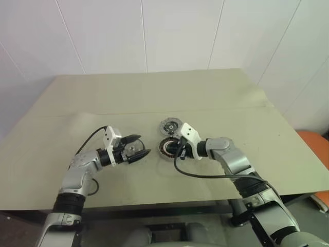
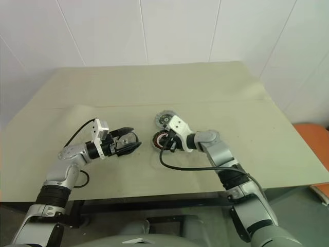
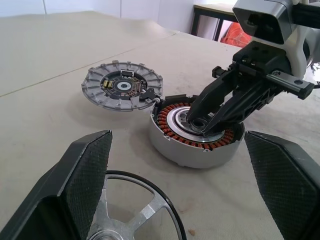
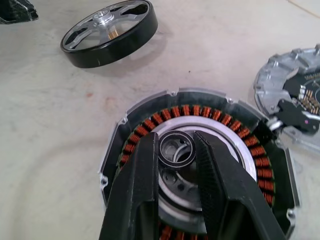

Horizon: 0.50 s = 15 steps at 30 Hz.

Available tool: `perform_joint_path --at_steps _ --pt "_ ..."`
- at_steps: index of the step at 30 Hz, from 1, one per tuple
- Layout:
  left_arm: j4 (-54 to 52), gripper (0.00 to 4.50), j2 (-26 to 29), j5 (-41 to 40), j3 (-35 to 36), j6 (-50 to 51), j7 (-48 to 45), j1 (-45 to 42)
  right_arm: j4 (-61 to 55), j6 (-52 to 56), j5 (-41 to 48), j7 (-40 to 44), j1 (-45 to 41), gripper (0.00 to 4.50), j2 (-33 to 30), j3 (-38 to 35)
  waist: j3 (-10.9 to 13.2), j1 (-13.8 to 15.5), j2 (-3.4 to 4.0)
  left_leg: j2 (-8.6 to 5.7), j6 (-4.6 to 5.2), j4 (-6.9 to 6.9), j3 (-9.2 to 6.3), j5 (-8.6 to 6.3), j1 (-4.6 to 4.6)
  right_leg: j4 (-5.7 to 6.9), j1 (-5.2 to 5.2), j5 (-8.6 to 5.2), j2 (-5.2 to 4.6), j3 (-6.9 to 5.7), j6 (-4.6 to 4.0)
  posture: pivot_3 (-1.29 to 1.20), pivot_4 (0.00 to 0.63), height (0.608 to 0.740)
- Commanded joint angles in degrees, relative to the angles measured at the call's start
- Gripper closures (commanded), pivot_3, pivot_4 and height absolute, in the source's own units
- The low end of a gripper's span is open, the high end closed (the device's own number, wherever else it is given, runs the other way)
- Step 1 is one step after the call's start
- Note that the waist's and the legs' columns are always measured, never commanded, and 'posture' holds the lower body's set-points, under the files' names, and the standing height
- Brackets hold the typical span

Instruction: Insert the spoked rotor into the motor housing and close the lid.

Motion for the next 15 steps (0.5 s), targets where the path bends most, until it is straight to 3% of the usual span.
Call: perform_joint_path --at_steps 1,15 --pt "-1.4 0.0 0.3 -1.8 1.0 0.5 -1.3 -0.3 -2.6 2.0 2.6 2.2 -2.4 3.82 -1.3 -2.5 0.0 0.0 0.0 0.0 0.0 0.0 0.0 0.0 0.0 0.0 0.0 0.0 0.0 0.0 0.0 0.0 0.0 0.74" --pt "-5.6 0.0 1.5 -2.9 0.5 0.1 -3.3 1.3 -1.9 2.2 0.6 0.3 -2.6 3.82 -1.4 -0.8 0.0 -0.1 0.01 0.01 0.0 -0.01 0.0 0.0 -0.02 -0.01 -0.02 0.0 -0.01 0.0 0.0 0.0 0.0 0.74"
